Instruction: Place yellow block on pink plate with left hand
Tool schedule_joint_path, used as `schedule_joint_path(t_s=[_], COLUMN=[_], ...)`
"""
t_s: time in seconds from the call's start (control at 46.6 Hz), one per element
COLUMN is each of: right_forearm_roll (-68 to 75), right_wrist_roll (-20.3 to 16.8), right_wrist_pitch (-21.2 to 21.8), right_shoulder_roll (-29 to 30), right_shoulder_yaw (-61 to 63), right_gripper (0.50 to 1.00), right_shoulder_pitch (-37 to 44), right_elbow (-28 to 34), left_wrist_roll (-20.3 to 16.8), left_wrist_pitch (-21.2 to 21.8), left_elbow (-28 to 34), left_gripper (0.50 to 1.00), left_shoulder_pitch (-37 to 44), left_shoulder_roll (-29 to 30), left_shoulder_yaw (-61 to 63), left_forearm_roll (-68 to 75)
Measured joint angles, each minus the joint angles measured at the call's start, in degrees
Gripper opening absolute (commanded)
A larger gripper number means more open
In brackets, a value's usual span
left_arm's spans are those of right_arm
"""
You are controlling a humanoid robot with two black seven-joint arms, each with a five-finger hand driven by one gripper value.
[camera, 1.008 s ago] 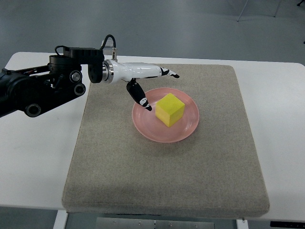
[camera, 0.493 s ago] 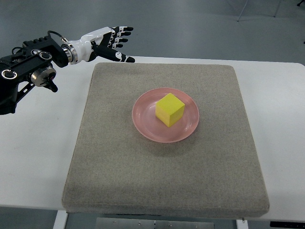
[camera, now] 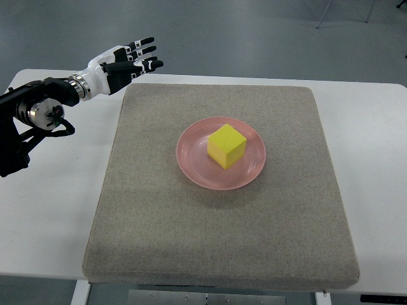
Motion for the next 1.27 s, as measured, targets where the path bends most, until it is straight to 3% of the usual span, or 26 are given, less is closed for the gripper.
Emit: schedule_joint_path(t_s=[0.3,0.472,1.265], right_forearm_roll=[0.0,0.0,-0.3], right_wrist_roll=[0.0,0.0,-0.1], right_wrist_pitch=[0.0,0.0,0.7], right_shoulder_roll=[0.0,0.0,0.0], right_shoulder_yaw=[0.0,0.0,-0.1], right_gripper=[0.924,0.924,0.924], right_shoulder_pitch=[0.0,0.0,-0.8], right_elbow=[0.0,0.0,3.7], left_wrist_roll=[12.5,16.6,16.9], left_wrist_pitch=[-11.0,-15.2,-15.5], left_elbow=[5.4,5.6,5.4], left_gripper=[0.999,0.999,0.999], left_shoulder_pitch=[3.2,5.2,6.2], left_shoulder_roll=[-0.1,0.4,0.5], left_shoulder_yaw=[-10.0,-10.4,-10.3], left_forearm_roll=[-11.4,-15.7,-15.4])
